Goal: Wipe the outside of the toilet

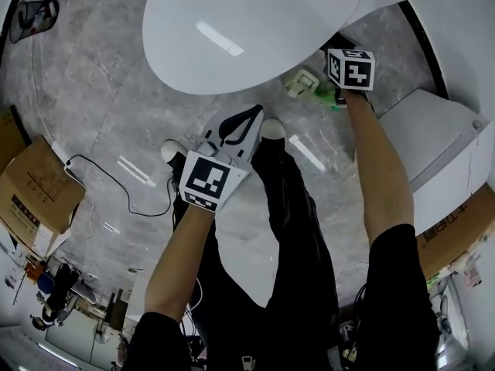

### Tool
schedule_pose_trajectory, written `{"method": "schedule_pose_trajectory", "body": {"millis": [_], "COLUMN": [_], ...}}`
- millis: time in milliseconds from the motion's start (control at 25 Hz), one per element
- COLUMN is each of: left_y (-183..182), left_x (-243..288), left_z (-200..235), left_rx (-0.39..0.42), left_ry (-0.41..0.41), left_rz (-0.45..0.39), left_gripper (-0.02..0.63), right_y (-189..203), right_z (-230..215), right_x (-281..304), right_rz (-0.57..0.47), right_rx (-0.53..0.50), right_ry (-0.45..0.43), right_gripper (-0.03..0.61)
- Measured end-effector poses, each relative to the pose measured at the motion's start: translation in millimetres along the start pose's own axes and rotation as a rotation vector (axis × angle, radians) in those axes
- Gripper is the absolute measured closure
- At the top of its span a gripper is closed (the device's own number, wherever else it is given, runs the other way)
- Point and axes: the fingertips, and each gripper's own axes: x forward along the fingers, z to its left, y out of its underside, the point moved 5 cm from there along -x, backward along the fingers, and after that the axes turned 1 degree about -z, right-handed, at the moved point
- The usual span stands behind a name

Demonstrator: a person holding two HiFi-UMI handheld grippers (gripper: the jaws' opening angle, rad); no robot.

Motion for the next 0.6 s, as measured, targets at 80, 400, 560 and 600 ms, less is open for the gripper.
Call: {"method": "schedule_pose_trajectory", "body": {"millis": [80,400,560,600], "left_y": [11.0,21.8,26.1,27.7], "left_x": [-7.6,-38.9,-54.3,-58.5], "left_z": [8.1,36.6,46.0,48.4], "left_rx": [-0.015,-0.043,-0.050,-0.051], "left_ry": [-0.020,-0.058,-0.056,-0.055], "left_rz": [0.000,-0.018,-0.018,-0.017], "left_gripper": [0.611,0.611,0.611,0.611], "right_y": [3.2,11.9,19.0,20.7], "right_z": [4.9,34.3,58.5,65.3], "right_x": [4.3,0.7,-3.4,-4.5], "right_rz": [0.006,0.028,0.041,0.045], "right_rx": [-0.016,-0.038,-0.054,-0.064], "right_ry": [0.002,0.025,0.023,0.022], "right_gripper": [0.503,0.502,0.502,0.502]}}
